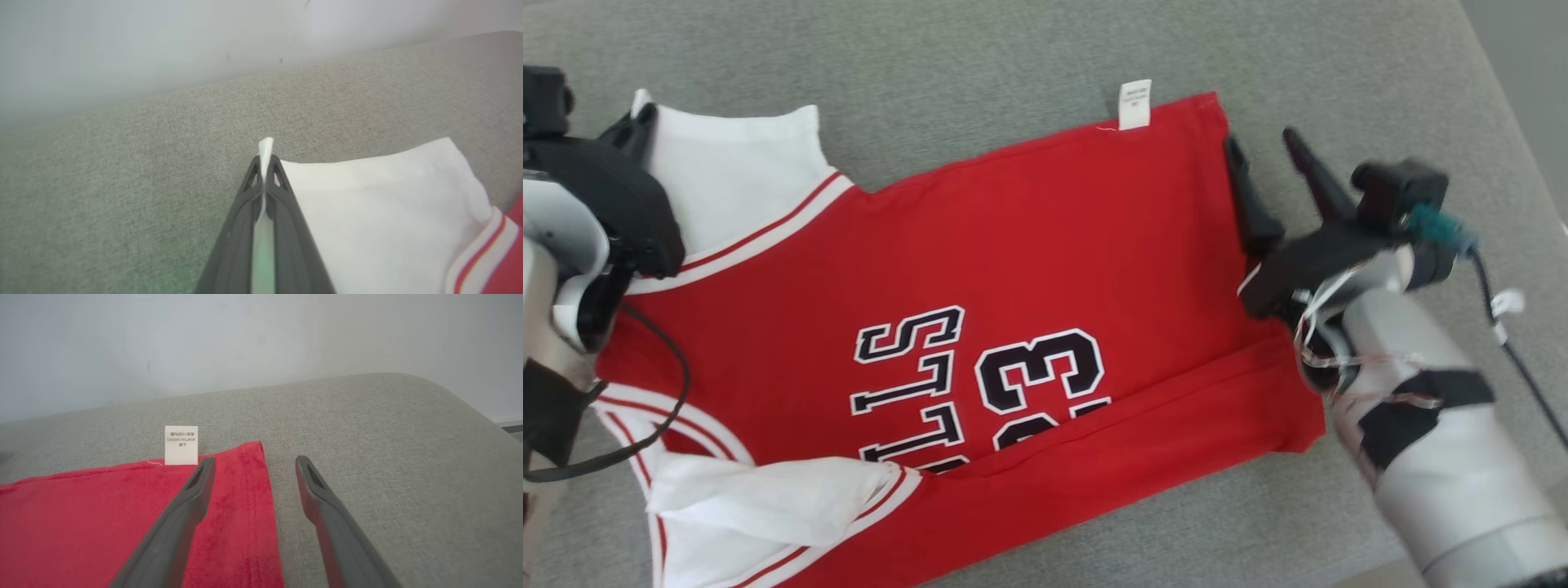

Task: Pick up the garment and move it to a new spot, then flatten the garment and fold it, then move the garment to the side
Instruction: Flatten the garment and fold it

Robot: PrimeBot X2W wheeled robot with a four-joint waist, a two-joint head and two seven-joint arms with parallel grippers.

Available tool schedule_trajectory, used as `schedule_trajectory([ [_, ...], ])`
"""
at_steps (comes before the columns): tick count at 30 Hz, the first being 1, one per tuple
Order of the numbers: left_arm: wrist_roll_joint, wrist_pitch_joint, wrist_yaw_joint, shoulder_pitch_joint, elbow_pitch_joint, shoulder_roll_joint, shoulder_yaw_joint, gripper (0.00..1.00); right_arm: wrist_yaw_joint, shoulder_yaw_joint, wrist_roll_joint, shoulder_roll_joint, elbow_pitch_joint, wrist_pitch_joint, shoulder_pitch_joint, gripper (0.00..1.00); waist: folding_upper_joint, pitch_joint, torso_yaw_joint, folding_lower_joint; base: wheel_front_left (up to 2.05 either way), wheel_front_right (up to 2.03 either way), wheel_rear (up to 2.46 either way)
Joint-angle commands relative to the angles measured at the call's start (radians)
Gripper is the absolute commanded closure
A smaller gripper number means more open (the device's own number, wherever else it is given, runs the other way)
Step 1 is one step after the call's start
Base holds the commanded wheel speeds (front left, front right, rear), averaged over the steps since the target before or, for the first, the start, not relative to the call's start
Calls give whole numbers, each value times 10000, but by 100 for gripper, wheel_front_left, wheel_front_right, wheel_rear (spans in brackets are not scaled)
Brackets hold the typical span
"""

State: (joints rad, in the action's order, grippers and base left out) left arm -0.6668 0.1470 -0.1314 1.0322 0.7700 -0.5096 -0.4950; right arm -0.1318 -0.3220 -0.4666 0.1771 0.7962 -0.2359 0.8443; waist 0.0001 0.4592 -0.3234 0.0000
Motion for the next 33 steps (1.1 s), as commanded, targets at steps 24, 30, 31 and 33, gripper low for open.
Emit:
schedule_trajectory([
  [24,-899,-1089,21,696,-974,417,-1372,100,17,-1635,-1554,785,3438,1337,2720,100,-1,252,1365,0,0,0,0],
  [30,-1120,-1667,21,799,-871,266,-1397,100,17,-1730,-1638,904,3811,590,2953,100,-1,86,1390,0,0,0,0],
  [31,-1182,-1732,21,733,-866,251,-1434,100,17,-1783,-1648,891,3828,506,2887,100,-1,29,1392,0,0,0,0],
  [33,-1346,-1926,22,537,-909,166,-1482,100,17,-1914,-1772,846,3758,359,2646,100,-1,-109,1393,0,0,0,0],
])
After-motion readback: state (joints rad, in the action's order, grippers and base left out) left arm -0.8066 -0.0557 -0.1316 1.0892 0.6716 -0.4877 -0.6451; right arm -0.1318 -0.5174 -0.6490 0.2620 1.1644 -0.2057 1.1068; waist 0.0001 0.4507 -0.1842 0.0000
